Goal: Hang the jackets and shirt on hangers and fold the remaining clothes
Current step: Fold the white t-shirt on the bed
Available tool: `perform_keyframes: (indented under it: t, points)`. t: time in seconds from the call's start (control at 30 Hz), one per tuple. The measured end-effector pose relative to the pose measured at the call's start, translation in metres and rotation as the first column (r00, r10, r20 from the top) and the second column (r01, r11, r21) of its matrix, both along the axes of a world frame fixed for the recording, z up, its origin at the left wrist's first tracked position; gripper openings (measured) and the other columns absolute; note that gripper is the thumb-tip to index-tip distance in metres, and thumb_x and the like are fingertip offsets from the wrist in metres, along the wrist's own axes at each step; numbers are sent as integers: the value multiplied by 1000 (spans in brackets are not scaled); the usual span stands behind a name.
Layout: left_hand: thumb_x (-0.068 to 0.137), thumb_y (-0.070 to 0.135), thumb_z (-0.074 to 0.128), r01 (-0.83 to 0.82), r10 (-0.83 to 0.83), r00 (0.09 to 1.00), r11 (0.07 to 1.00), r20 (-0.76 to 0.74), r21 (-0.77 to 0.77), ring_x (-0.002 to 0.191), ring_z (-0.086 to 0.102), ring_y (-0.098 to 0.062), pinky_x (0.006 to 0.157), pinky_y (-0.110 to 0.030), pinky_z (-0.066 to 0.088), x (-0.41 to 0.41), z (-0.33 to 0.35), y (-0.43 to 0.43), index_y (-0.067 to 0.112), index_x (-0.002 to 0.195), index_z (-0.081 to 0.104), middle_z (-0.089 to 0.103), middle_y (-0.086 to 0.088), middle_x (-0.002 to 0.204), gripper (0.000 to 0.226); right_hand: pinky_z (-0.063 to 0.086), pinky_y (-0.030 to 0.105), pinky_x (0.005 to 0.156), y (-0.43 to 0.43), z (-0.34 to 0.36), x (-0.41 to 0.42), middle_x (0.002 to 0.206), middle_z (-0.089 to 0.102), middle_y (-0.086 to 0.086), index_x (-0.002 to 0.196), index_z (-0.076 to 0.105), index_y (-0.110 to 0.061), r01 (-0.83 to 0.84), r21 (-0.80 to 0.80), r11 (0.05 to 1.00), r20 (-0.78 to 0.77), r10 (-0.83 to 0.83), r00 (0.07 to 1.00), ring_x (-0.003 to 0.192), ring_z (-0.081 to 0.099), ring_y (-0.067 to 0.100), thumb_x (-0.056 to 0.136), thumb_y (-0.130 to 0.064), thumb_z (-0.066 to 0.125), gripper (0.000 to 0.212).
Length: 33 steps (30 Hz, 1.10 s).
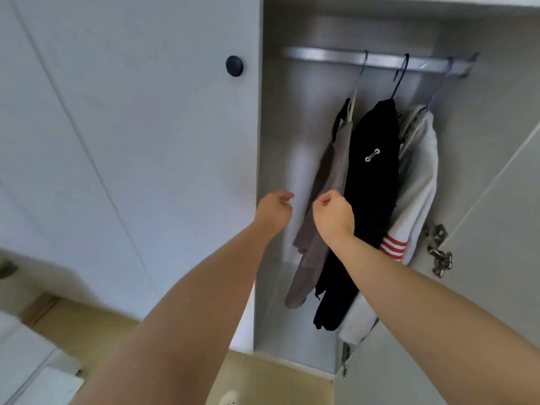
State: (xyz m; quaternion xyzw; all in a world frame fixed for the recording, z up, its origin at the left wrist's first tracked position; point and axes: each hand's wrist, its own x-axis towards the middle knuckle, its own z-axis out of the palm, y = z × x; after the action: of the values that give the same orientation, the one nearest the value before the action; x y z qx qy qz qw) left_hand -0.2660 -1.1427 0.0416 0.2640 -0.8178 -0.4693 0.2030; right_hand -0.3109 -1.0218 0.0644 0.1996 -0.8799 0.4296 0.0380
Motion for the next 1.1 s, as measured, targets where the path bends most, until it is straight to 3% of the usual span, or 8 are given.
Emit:
perform_keyframes:
  t: [0.13,0.27,0.43,0.63,0.73,0.83,0.93,1.1]
  points:
    - [91,1,42,-97,95,993,995,64,27,106,60,-18,96,-28,46,95,-27,7,12,113,68,65,-1,115,35,39,28,67,-10,-32,61,87,57,2,98,59,-9,-110,58,992,68,106,992,81,53,24,93,-16,43,18]
    - [89,-3,39,-269,266,956,963,121,13,110,60,-23,99,-34,46,202,-43,-10,9,112,67,65,-7,118,38,43,33,63,-52,-55,139,83,59,4,89,57,-6,-321,103,942,143,305,942,76,54,24,90,-15,39,20]
    - [89,0,36,-522,507,847,850,161,70,109,59,-21,84,-26,47,343,-62,-29,13,115,65,62,-5,121,40,37,27,56,-107,-76,262,75,56,0,84,55,-8,-591,80,803,204,567,798,65,50,19,87,-14,42,14]
    - [91,1,41,-812,785,583,573,211,112,107,57,-21,88,-31,50,537,-81,-27,15,122,62,61,-5,122,40,31,27,55,-156,-103,446,65,44,-1,69,43,-14,-869,91,487,221,841,494,61,40,19,89,-15,44,20]
    - [93,5,40,-902,865,430,408,257,139,103,54,-16,80,-25,45,638,-97,-3,16,129,56,57,0,123,41,36,26,59,-157,-117,548,80,56,1,88,56,-14,-949,105,298,261,913,315,74,53,21,94,-20,44,14]
    - [92,5,41,-966,924,247,211,294,149,112,56,-24,85,-29,49,728,-116,36,15,130,54,56,-4,126,41,45,33,69,-143,-141,645,93,63,8,92,58,-12,-984,138,117,268,952,151,88,59,28,94,-21,46,15]
    - [88,1,41,-990,939,55,7,339,141,114,55,-27,92,-34,49,794,-140,80,13,128,56,58,-7,127,44,40,32,71,-119,-170,720,99,65,13,94,59,-10,-982,177,-67,284,959,-14,95,59,33,91,-20,47,16]
    - [86,0,42,-970,890,-152,-218,430,108,118,53,-27,97,-37,46,864,-204,150,17,136,49,51,-4,136,53,37,29,77,-89,-235,809,115,61,11,110,58,-8,-941,177,-289,363,908,-211,105,56,31,91,-17,50,22]
